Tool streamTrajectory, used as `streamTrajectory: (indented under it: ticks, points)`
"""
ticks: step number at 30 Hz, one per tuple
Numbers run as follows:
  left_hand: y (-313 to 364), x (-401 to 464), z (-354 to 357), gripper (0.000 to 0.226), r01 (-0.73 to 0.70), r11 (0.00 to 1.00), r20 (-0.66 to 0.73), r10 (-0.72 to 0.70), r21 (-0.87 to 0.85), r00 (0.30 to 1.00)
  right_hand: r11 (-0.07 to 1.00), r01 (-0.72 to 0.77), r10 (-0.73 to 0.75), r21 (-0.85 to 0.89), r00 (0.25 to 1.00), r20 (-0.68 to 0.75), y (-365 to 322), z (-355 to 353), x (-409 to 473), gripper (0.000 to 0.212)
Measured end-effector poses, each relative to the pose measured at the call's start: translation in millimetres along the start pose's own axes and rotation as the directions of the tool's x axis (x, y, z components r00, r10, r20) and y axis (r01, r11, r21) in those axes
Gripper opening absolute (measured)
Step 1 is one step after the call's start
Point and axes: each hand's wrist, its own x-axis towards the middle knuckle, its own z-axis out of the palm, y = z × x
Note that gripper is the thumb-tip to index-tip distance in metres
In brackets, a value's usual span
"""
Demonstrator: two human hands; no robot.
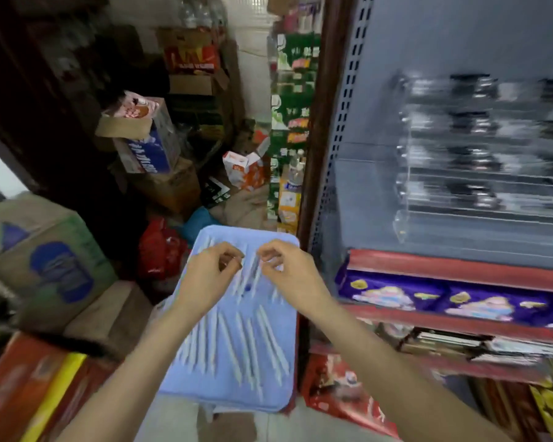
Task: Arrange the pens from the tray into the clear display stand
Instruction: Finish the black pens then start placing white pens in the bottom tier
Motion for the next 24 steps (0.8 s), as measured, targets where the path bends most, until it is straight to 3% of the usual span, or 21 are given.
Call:
streamTrajectory:
  ticks: [6,9,16,20,24]
  points:
    - [-110.2,-12.0,-27.9,0.012,0.157,0.985,0.099,-0.164,0.073,0.981,0.963,-0.242,0.252,-0.118,0.965,0.079,17.1,97.9,10.5,0.027]
    - [-143.3,-12.5,-23.0,0.018,0.161,0.979,0.187,-0.182,0.125,0.965,0.932,-0.295,0.319,-0.21,0.943,0.092,29.6,124.3,9.4,0.036]
    - [-153.5,25.2,-0.2,0.036,-0.101,0.97,0.275,0.036,0.223,0.961,0.882,-0.346,0.359,-0.319,0.933,-0.019,44.2,135.6,36.3,0.049]
    - [-149.2,61.1,9.6,0.029,-0.03,0.924,0.187,-0.046,0.382,0.981,0.866,-0.341,0.33,-0.366,0.939,-0.095,39.3,142.0,67.8,0.041]
    - [-146.7,81.4,16.9,0.019,0.036,0.879,0.182,-0.139,0.475,0.973,0.796,-0.397,0.401,-0.457,0.911,-0.093,35.1,155.3,96.2,0.031]
